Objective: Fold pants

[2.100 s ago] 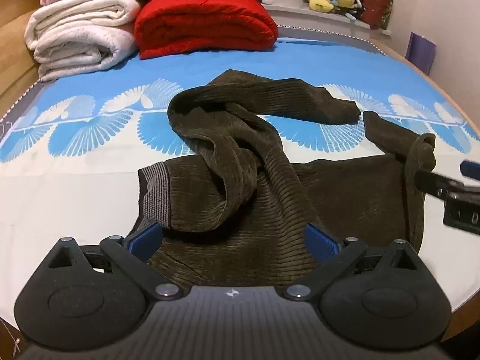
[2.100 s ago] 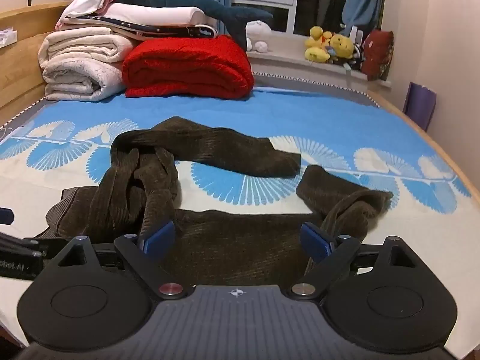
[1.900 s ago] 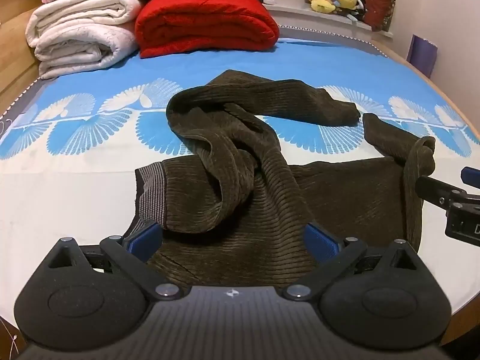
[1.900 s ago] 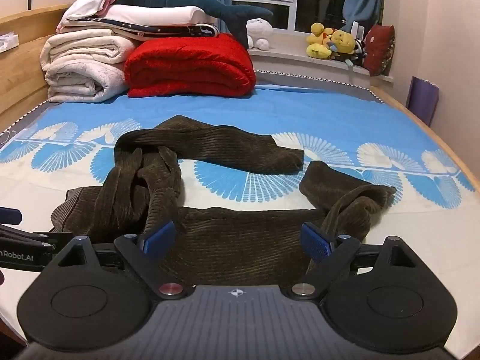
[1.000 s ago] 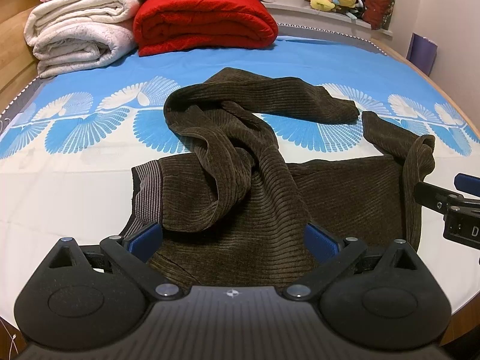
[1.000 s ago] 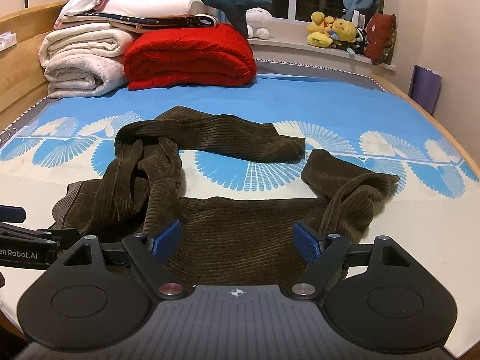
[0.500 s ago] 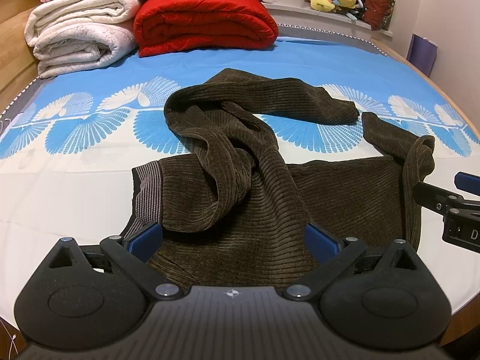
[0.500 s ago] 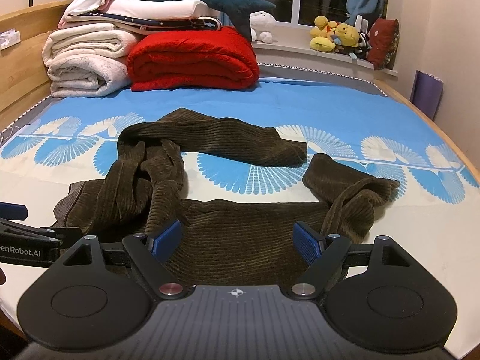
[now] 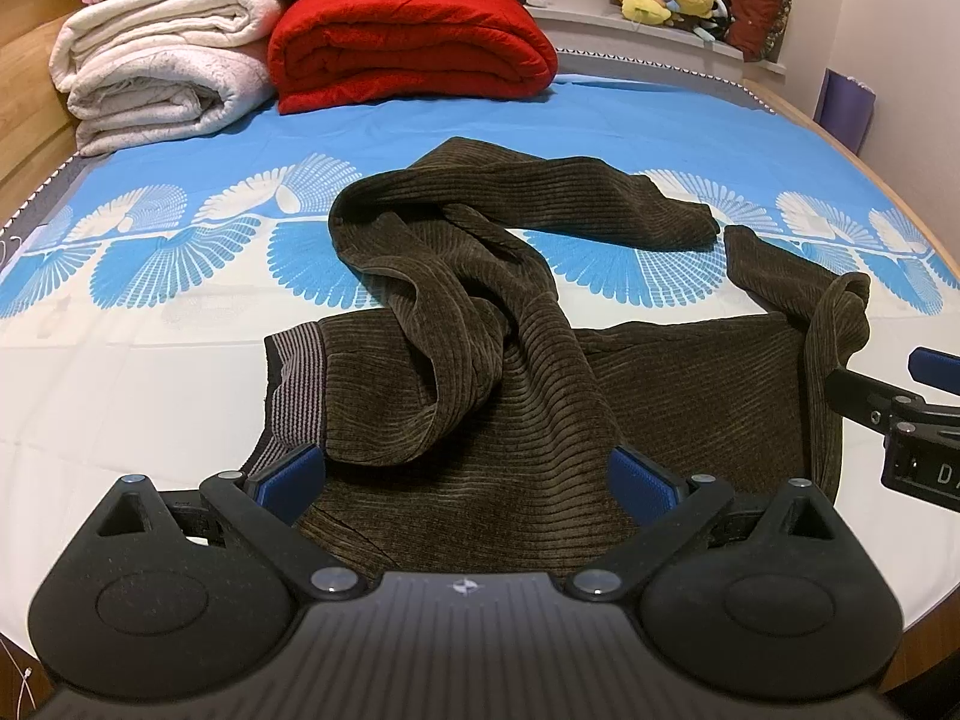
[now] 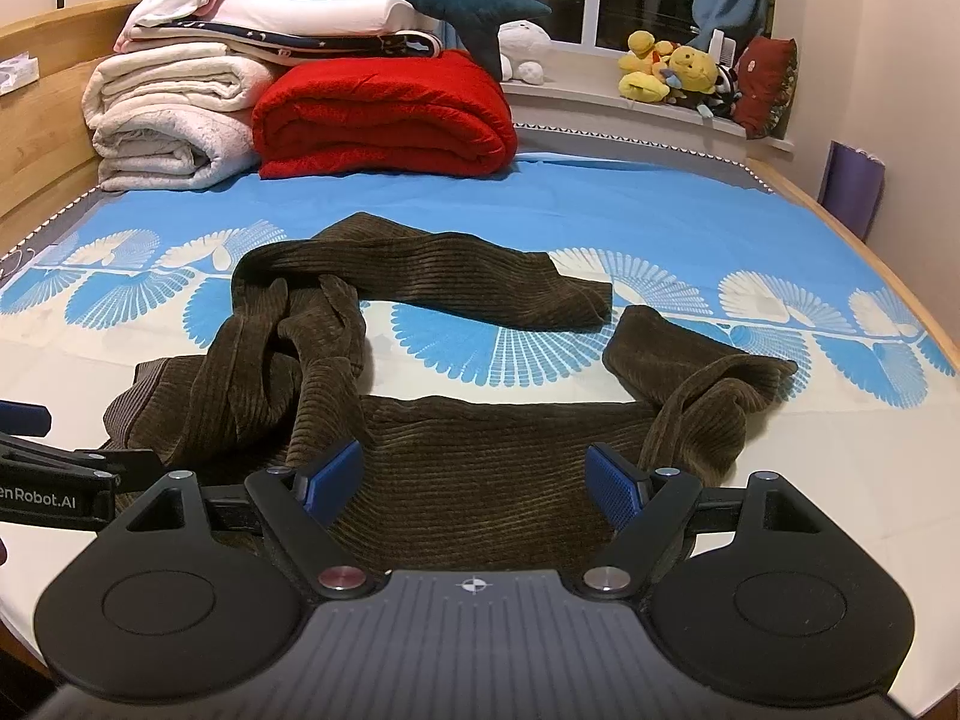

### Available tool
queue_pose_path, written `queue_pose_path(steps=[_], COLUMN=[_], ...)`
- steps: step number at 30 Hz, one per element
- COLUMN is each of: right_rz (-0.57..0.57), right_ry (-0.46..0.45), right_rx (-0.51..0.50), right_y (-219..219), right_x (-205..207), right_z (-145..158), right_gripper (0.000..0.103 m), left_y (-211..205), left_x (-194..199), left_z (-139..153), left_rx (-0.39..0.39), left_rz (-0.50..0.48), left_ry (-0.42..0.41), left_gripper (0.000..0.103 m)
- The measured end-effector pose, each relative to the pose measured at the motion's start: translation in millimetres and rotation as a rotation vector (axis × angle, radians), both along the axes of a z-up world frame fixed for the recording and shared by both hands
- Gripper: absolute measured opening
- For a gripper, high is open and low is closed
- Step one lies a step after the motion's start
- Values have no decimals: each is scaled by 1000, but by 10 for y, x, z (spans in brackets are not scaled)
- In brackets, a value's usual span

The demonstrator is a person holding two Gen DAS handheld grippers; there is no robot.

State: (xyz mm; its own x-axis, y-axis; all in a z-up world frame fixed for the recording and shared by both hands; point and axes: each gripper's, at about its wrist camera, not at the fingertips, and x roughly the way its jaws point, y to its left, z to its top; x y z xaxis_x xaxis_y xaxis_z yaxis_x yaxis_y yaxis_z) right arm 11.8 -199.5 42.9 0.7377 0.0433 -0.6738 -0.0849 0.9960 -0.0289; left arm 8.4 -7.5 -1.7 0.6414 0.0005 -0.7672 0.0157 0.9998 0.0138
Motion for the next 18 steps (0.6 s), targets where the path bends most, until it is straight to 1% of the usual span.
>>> queue_pose_path(steps=[9,18], right_rz=[0,-17], right_ry=[3,26], right_rx=[-7,-21], right_y=[14,-9], right_x=[-6,11], right_z=[-18,-56], right_gripper=[82,82], left_y=[8,20], left_x=[-4,-1], left_z=[6,15], left_rx=[-3,-4], left_rz=[1,1], left_ry=[0,2], left_gripper=[102,102])
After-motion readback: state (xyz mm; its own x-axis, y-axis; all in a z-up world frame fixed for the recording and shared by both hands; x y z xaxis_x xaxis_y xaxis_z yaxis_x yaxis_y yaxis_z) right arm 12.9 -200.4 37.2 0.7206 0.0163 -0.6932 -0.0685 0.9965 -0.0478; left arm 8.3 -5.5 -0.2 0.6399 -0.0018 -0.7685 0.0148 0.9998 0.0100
